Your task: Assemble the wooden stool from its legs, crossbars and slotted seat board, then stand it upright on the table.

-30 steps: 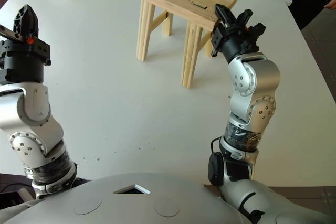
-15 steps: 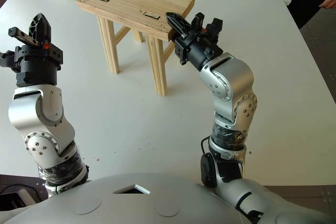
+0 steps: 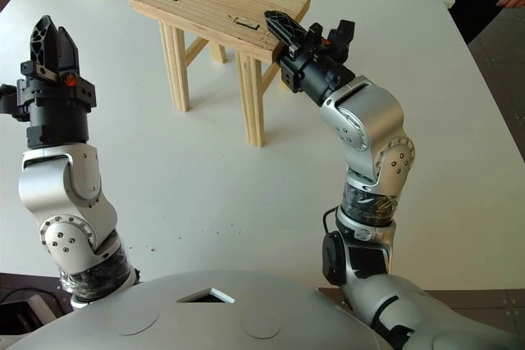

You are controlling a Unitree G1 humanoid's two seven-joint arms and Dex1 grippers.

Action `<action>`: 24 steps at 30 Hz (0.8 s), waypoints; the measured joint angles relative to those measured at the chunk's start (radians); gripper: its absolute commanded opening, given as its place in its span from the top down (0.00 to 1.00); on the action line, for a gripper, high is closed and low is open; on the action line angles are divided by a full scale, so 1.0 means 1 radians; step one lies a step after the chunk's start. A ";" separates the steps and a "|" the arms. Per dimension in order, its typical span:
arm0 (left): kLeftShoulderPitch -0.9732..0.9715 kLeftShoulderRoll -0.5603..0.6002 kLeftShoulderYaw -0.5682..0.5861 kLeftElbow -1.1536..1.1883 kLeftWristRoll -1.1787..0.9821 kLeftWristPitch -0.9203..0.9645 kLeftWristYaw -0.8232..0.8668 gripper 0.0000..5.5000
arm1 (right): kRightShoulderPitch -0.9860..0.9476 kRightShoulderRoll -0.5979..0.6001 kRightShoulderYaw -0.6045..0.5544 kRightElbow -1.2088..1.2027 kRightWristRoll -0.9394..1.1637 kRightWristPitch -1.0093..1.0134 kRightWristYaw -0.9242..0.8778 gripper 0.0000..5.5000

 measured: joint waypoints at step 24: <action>0.108 0.345 -0.069 0.179 1.013 0.198 -0.096 0.59 | 0.227 -0.395 0.063 0.053 -1.058 -0.156 0.649 0.34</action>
